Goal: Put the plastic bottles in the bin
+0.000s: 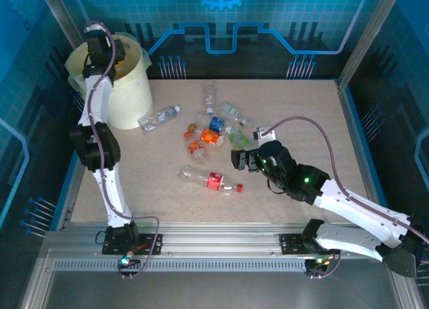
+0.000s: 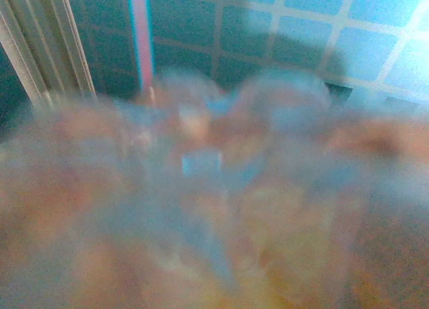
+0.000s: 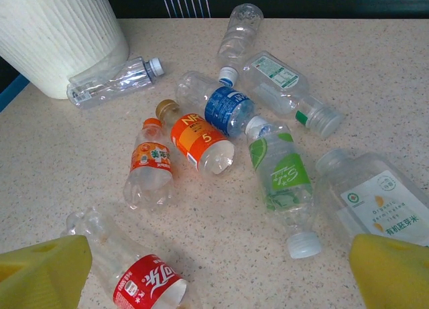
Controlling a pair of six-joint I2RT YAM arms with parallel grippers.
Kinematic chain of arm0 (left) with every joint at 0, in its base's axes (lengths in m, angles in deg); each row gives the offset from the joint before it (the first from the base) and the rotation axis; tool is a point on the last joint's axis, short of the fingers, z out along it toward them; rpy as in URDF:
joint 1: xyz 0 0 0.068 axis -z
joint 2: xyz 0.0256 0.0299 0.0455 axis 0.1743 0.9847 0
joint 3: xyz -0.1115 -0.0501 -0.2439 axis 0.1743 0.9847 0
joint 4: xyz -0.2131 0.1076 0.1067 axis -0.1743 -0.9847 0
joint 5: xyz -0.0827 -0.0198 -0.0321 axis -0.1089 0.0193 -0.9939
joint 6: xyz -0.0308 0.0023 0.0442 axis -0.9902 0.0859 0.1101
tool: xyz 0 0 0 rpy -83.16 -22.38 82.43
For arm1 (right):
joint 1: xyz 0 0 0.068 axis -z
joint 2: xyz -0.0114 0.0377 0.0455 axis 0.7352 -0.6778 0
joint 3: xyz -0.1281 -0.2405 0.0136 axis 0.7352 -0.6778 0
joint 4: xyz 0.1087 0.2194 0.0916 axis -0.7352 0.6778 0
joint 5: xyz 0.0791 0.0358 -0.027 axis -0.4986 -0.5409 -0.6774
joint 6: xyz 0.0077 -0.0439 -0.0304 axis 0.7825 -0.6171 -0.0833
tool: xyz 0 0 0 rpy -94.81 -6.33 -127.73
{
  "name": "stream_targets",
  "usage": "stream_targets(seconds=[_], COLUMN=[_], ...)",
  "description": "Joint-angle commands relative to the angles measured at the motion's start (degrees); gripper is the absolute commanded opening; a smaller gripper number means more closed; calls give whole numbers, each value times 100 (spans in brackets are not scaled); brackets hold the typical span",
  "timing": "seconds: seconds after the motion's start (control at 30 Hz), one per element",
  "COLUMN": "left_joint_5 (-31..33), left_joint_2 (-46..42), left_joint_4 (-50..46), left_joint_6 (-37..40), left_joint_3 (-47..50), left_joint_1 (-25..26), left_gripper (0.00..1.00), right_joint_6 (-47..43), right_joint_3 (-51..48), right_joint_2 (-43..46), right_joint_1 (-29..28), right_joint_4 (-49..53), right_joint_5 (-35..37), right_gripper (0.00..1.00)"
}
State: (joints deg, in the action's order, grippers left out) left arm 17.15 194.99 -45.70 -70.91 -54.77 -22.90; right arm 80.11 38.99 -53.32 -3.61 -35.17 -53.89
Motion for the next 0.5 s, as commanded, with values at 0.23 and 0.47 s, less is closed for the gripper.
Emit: stream_targets(seconds=[0.23, 0.47], left_joint_5=[-261, -258], left_joint_2=[-671, -1115], left_joint_4=[245, 203], left_joint_6=[-416, -671], left_joint_3=[122, 393], left_joint_1=[68, 174], left_gripper=[84, 92], right_joint_6=[26, 53], right_joint_3=[-58, -155], right_joint_2=[-79, 1], right_joint_1=[62, 185], right_joint_4=[-30, 17], right_joint_5=[125, 142], right_gripper=[100, 100])
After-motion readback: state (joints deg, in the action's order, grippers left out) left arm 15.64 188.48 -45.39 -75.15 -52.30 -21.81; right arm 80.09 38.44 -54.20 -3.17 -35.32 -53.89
